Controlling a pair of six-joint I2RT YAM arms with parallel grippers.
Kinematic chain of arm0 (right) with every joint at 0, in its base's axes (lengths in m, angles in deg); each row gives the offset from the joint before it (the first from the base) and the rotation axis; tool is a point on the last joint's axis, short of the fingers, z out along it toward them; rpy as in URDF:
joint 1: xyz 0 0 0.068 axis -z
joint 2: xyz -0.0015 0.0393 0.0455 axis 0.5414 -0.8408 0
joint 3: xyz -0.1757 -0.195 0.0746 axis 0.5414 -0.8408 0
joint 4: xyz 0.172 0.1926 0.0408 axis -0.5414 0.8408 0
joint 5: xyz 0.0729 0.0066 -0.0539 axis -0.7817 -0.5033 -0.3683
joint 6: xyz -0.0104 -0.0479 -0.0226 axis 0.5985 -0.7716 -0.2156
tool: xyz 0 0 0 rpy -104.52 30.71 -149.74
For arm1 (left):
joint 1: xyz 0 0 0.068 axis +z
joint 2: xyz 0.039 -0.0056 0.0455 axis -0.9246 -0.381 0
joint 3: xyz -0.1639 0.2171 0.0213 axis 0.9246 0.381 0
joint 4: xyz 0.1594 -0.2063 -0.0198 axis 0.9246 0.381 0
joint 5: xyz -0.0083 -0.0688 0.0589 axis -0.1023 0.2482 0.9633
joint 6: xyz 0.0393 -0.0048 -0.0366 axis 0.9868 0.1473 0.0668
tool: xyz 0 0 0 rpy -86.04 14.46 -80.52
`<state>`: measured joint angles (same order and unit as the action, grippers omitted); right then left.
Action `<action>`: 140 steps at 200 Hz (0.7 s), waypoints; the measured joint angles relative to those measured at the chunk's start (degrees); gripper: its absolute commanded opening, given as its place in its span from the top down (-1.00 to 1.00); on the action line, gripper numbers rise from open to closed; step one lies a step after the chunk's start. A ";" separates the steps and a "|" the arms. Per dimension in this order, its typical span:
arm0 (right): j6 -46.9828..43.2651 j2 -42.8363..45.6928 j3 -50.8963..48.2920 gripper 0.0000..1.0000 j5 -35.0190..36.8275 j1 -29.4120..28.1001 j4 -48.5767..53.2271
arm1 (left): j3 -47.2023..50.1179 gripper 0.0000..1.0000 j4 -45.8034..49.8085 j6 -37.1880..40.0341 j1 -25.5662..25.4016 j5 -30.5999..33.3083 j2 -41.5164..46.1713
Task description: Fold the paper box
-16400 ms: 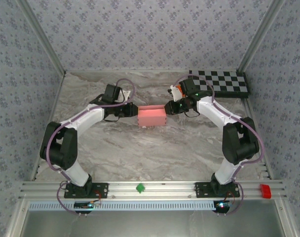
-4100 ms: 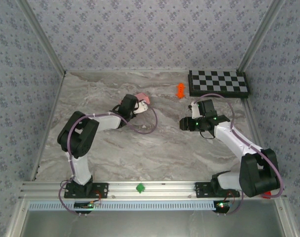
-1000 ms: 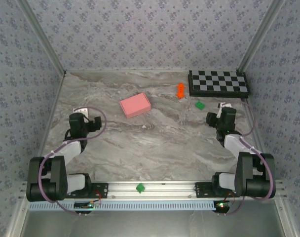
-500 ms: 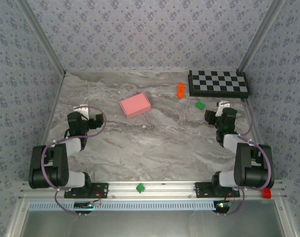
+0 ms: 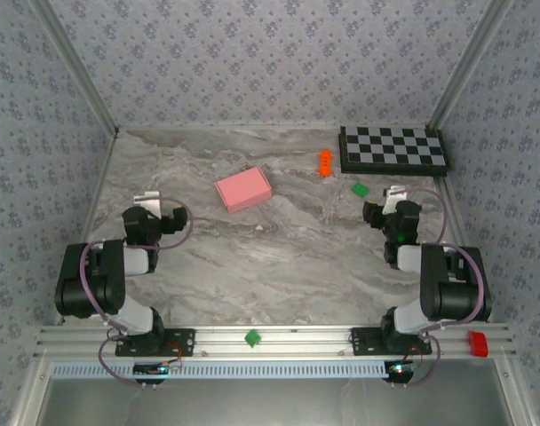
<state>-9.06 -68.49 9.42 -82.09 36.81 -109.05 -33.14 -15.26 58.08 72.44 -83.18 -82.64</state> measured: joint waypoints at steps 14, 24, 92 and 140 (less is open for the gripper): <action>-0.68 -1.90 0.00 -0.56 1.03 -1.18 -1.64 | -1.03 -0.99 1.53 -0.09 -0.94 2.84 -0.57; -1.44 -2.49 0.00 -0.99 1.73 -1.86 -1.68 | -1.92 -0.99 2.21 -0.07 -1.90 4.42 -0.66; -1.46 -2.67 0.00 -0.99 4.63 -2.10 -2.34 | -3.30 -0.99 2.84 0.31 -3.45 8.17 -0.66; -1.46 -2.67 0.00 -0.99 4.70 -2.10 -2.34 | -3.30 -0.99 2.86 0.33 -3.45 8.55 -0.66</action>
<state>-10.52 -71.16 9.42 -77.39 34.71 -111.39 -36.44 -12.39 58.40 68.99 -74.63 -83.30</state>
